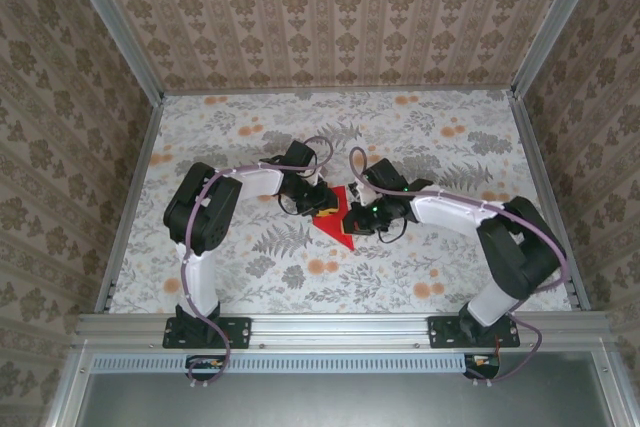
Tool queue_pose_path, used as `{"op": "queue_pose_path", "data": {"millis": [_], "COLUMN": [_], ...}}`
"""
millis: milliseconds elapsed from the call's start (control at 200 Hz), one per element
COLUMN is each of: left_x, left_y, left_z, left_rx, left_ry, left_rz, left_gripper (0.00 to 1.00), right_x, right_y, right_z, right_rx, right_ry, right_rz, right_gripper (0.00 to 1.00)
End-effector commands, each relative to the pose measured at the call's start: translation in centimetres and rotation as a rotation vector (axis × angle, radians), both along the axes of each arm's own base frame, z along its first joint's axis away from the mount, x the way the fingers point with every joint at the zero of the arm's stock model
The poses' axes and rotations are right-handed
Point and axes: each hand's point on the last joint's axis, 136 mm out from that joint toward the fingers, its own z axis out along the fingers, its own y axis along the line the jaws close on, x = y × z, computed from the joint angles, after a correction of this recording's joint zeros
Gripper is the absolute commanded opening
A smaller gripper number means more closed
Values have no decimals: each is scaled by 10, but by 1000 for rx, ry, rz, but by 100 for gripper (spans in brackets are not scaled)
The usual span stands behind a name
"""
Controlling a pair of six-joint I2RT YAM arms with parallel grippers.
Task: Fold a paper plane with a square sheet of paper (fold left side to right side)
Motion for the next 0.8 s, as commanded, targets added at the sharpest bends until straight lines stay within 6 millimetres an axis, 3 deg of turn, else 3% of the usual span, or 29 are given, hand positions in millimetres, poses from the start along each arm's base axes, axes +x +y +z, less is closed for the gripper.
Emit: {"op": "queue_pose_path", "data": {"millis": [0, 190, 415, 795], "left_x": [-5, -5, 0, 37], "left_y": [15, 12, 12, 27], "left_z": [-21, -21, -16, -13], "left_rx": [110, 106, 105, 82], "left_ry": [10, 9, -9, -68], "left_rz": [8, 5, 4, 40], "left_gripper": [21, 21, 22, 22], "right_x": [18, 23, 4, -20], "right_y": [9, -2, -18, -36], "right_z": [-13, -47, -73, -88], "right_rx": [12, -83, -161, -228], "right_ry": [20, 46, 109, 161], "right_rz": [-47, -76, -66, -34], "right_gripper": [0, 0, 0, 0]}}
